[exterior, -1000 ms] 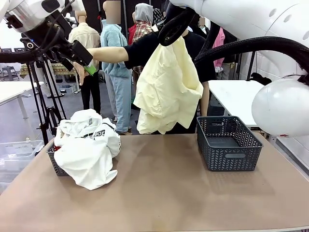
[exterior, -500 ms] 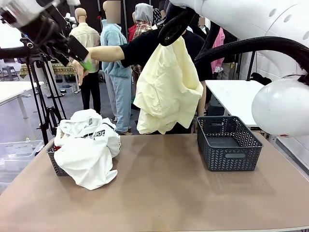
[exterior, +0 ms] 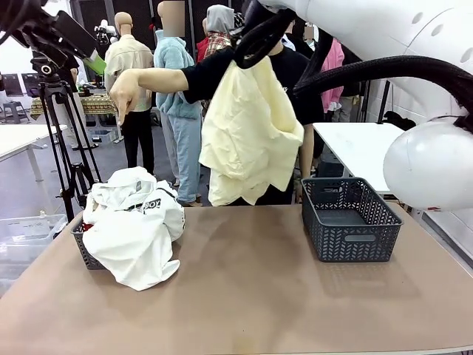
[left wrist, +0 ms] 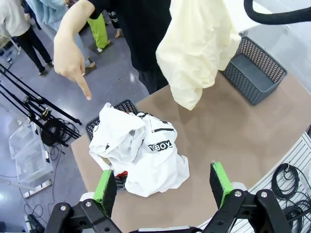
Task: Sort the tops and bottoms.
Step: Sort the clothes according to human instructions.
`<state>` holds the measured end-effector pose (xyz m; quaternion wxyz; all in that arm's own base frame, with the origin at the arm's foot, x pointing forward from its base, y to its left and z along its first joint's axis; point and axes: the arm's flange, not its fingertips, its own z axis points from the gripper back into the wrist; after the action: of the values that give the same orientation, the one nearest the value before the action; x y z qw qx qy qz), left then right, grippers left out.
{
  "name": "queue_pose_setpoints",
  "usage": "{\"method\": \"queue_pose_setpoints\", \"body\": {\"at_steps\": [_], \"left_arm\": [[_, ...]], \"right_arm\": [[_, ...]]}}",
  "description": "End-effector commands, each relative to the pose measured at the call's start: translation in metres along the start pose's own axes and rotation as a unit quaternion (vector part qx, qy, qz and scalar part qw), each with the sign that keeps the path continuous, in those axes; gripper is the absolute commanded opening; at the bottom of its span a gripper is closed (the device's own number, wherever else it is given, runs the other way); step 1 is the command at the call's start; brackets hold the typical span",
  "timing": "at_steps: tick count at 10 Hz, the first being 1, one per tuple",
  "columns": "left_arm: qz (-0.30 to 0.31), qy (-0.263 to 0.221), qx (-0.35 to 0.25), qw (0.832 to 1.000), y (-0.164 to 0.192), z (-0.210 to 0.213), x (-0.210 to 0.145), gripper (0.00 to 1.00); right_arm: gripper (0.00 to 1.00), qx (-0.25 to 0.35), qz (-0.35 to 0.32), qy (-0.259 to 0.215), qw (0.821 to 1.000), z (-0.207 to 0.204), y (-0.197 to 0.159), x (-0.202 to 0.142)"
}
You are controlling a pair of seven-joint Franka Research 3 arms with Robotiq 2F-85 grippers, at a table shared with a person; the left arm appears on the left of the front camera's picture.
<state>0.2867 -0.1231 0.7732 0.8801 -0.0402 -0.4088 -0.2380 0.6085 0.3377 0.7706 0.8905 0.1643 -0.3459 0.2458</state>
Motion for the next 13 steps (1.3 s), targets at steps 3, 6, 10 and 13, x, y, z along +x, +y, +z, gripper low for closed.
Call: {"method": "queue_pose_setpoints", "body": {"at_steps": [3,6,10,13], "left_arm": [[0.000,0.003,-0.006,1.000,-0.002,-0.005,0.001,1.00],[0.000,0.003,-0.006,1.000,-0.002,-0.005,0.001,1.00],[0.000,0.003,-0.006,1.000,-0.002,-0.005,0.001,1.00],[0.000,0.003,-0.006,1.000,-0.002,-0.005,0.001,1.00]], "right_arm": [[0.00,0.111,0.073,-0.061,0.989,-0.023,0.073,0.026],[0.00,0.086,0.064,-0.044,0.993,-0.015,0.074,0.003],[0.00,0.093,0.068,-0.048,0.992,-0.019,0.068,0.004],[0.00,0.158,0.098,-0.075,0.980,-0.072,0.111,0.030]]}}
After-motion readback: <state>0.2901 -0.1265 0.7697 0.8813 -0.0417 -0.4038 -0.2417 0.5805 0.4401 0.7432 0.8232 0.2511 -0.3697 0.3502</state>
